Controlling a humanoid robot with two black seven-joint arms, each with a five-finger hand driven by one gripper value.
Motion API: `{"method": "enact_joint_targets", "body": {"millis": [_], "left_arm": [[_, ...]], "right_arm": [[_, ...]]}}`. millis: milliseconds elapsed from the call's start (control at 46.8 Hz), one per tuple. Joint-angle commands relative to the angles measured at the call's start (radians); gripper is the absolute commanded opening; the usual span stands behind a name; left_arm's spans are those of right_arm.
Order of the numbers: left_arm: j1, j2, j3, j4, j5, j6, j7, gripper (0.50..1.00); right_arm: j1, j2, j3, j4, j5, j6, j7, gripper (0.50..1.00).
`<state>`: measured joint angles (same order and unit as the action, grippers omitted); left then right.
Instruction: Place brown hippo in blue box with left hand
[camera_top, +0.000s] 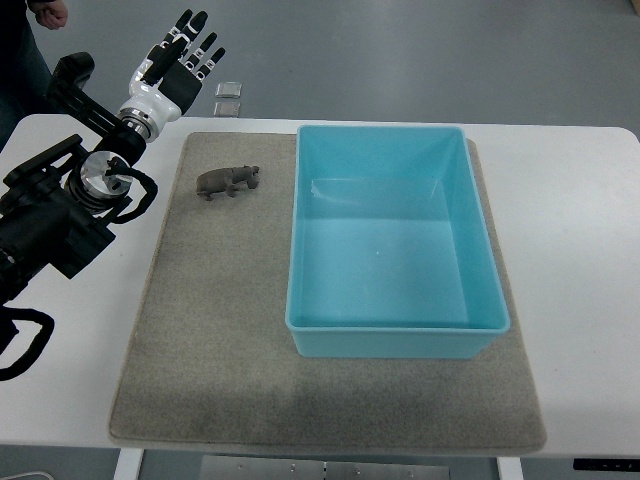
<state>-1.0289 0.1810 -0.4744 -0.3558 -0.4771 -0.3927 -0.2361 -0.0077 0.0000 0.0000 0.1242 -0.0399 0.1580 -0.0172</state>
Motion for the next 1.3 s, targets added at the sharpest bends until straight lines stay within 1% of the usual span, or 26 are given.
{"method": "enact_joint_targets", "body": {"millis": [0,278,470,556,769,1090,1282], "left_arm": [[0.001,0.0,0.0,0.0,0.002,0.0,0.0,0.992],[0.003,0.0,-0.001,0.0,0.0,0.002,0.0,0.994],[0.004,0.0,0.0,-0.008,0.002,-0.017,0.0,0.994],[0.01,0.0,0.002,-0.011,0.002,-0.006,0.0,0.994],[0.012,0.015,0.023,-0.012,0.018,-0.006,0.001,0.992],[-0.014,0.06,0.025,-0.035,0.325,0.0,0.008,0.992],[-0.036,0.069,0.025,-0.045,0.561,-0.005,0.009,0.992]], "right_arm": [[0.0,0.0,0.0,0.0,0.0,0.0,0.0,0.936],[0.0,0.0,0.0,0.0,0.0,0.0,0.0,0.936],[0.0,0.0,0.0,0.0,0.0,0.0,0.0,0.936],[0.0,0.0,0.0,0.0,0.0,0.0,0.0,0.936],[0.0,0.0,0.0,0.0,0.0,0.0,0.0,0.936],[0.0,0.0,0.0,0.0,0.0,0.0,0.0,0.936],[0.0,0.0,0.0,0.0,0.0,0.0,0.0,0.936]]}}
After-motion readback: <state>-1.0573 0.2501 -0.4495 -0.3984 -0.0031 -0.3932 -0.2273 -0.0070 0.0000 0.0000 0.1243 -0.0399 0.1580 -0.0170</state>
